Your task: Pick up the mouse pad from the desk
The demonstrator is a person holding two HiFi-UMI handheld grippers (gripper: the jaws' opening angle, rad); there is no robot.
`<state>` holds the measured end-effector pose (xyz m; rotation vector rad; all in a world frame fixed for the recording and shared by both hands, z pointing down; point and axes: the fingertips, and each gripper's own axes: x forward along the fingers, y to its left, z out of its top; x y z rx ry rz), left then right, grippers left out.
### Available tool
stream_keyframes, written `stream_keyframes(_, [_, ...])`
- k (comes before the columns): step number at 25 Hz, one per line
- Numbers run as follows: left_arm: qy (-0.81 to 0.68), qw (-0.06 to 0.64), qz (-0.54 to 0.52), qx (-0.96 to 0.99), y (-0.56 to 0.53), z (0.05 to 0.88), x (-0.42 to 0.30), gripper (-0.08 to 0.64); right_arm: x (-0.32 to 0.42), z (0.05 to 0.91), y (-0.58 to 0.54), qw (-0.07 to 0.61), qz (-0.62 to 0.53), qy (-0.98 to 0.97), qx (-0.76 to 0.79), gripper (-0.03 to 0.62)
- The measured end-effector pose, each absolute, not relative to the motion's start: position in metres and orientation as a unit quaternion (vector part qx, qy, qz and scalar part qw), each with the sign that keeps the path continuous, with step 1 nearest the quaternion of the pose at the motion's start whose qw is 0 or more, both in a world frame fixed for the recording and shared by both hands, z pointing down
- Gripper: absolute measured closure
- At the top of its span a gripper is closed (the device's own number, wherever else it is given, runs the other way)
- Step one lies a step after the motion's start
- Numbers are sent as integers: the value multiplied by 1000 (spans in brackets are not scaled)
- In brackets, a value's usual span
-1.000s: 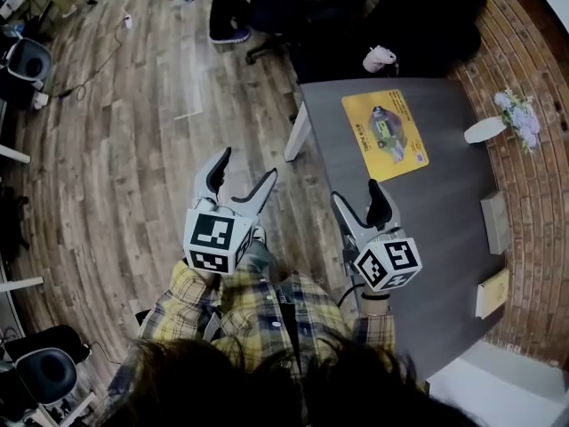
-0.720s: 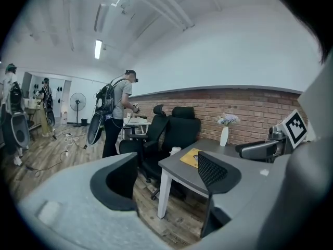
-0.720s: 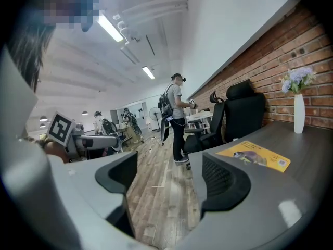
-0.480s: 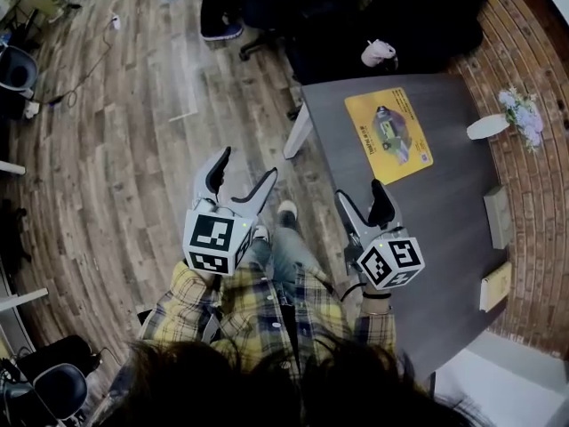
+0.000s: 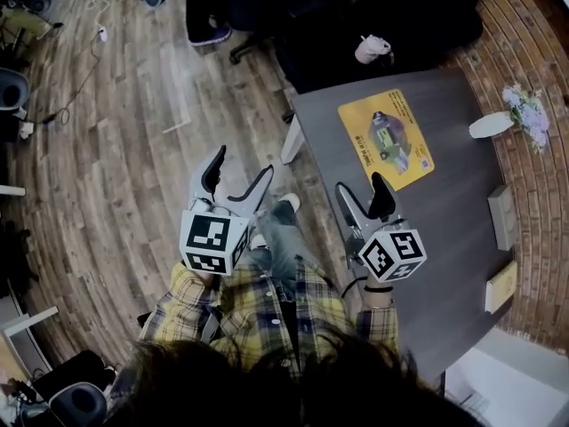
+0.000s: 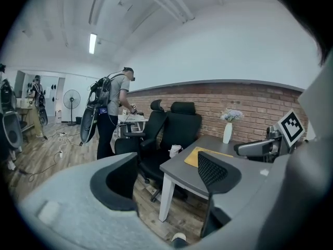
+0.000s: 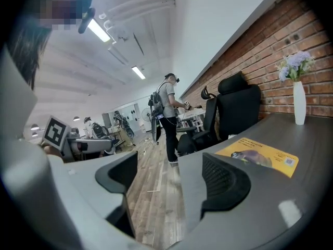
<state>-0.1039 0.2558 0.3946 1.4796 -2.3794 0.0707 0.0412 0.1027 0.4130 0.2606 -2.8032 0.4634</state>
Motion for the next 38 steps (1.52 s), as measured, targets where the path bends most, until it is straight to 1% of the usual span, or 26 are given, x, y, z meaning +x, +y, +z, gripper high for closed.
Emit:
stream_keyframes(12, [-810,155,38,564,128,375,-171,202,-9,401,-10,134,168,-966,143,227])
stream_keyframes(19, [-782,152,56,603,56,370,-186,202,-13,403,-64,132,175,-958,184,227])
stream_keyframes(27, [-743,147,80,648,-6,377,-178,202,7,413,-114,124,189,-944,242,227])
stream_keyframes(38, [-664,123,101,730,-66,373,-139,202,53,407,-121,93,199,-916,335,227])
